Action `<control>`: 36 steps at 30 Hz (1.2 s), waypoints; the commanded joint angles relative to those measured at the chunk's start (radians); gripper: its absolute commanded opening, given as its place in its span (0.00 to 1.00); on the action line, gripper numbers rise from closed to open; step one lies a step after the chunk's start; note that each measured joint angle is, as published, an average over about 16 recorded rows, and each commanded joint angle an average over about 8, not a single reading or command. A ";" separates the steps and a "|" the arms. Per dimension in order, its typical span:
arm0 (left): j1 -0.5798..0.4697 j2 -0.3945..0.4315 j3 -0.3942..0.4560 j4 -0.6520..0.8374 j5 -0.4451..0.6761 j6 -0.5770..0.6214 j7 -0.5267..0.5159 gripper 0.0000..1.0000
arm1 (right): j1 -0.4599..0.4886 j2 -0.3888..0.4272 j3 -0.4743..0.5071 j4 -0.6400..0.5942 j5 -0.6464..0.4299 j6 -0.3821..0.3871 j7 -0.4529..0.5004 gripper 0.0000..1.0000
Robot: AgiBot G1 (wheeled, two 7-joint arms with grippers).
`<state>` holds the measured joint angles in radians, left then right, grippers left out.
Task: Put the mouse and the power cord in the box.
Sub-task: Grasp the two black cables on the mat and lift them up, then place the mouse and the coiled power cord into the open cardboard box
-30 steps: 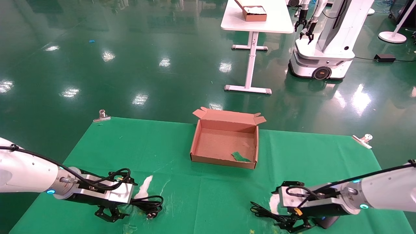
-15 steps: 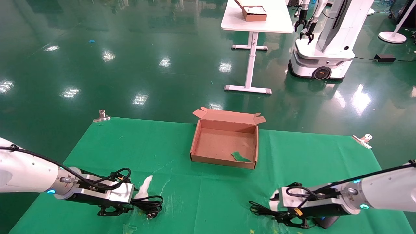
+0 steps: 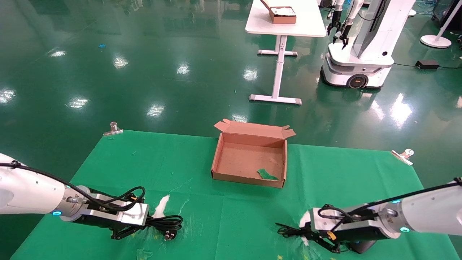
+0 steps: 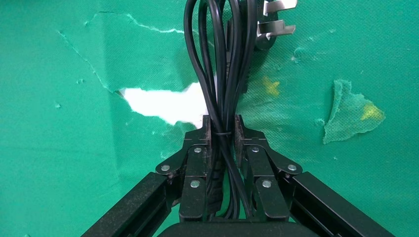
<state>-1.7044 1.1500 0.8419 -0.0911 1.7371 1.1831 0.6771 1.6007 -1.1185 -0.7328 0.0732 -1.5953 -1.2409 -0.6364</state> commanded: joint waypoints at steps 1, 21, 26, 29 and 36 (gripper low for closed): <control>0.000 0.000 0.000 0.000 0.000 0.000 0.000 0.00 | 0.000 0.000 0.000 0.000 0.000 0.000 0.000 0.00; -0.117 -0.133 -0.166 0.130 -0.243 0.277 -0.178 0.00 | 0.094 0.223 0.149 0.024 0.212 -0.130 0.046 0.00; -0.157 -0.084 -0.220 0.166 -0.320 0.257 -0.256 0.00 | 0.166 0.224 0.154 0.093 0.216 -0.112 0.090 0.00; -0.181 -0.022 -0.238 0.165 -0.347 0.204 -0.280 0.00 | 0.191 0.176 0.157 0.128 0.220 -0.083 0.113 0.00; -0.221 0.125 -0.270 0.137 -0.396 0.010 -0.302 0.00 | 0.186 -0.008 0.170 0.104 0.239 0.075 0.086 0.00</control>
<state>-1.9229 1.2565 0.5766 0.0441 1.3488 1.2214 0.3791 1.7760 -1.1282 -0.5638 0.1578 -1.3608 -1.1248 -0.5525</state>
